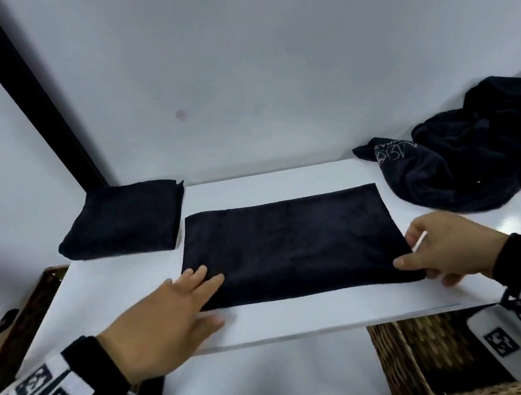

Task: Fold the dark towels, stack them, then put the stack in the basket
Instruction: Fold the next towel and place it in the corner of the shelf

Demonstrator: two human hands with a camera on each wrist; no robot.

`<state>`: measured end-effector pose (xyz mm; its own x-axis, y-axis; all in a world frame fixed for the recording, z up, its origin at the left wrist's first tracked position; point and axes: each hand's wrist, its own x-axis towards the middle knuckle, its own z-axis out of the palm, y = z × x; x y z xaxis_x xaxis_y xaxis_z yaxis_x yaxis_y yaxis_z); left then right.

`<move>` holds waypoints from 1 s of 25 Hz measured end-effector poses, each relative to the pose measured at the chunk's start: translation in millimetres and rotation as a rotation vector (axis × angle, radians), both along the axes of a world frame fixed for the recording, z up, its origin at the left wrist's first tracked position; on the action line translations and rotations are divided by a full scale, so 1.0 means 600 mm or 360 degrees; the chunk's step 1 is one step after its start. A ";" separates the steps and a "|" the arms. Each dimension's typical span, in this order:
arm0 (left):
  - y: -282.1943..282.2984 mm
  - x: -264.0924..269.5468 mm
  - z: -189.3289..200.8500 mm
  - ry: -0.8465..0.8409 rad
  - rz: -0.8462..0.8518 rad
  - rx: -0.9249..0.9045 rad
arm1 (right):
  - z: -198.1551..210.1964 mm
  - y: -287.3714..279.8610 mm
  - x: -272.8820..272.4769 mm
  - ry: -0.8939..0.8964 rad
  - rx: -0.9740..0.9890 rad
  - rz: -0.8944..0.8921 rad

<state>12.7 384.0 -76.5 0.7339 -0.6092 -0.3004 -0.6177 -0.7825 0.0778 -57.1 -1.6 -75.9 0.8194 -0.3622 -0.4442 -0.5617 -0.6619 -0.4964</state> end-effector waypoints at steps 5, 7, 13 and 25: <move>0.026 -0.032 -0.057 -0.0241 0.0033 0.0061 | -0.004 0.002 -0.020 -0.0042 -0.0251 -0.0008; 0.014 -0.039 -0.055 -0.0312 0.0066 0.0156 | -0.008 0.021 -0.025 -0.0048 -0.0448 0.0051; -0.023 -0.075 -0.074 -0.0308 -0.0046 0.0049 | 0.001 0.024 -0.022 0.0033 0.0057 -0.0102; -0.023 -0.062 -0.046 -0.0414 -0.0072 -0.0086 | 0.008 0.125 -0.123 -0.0241 0.0634 -0.0396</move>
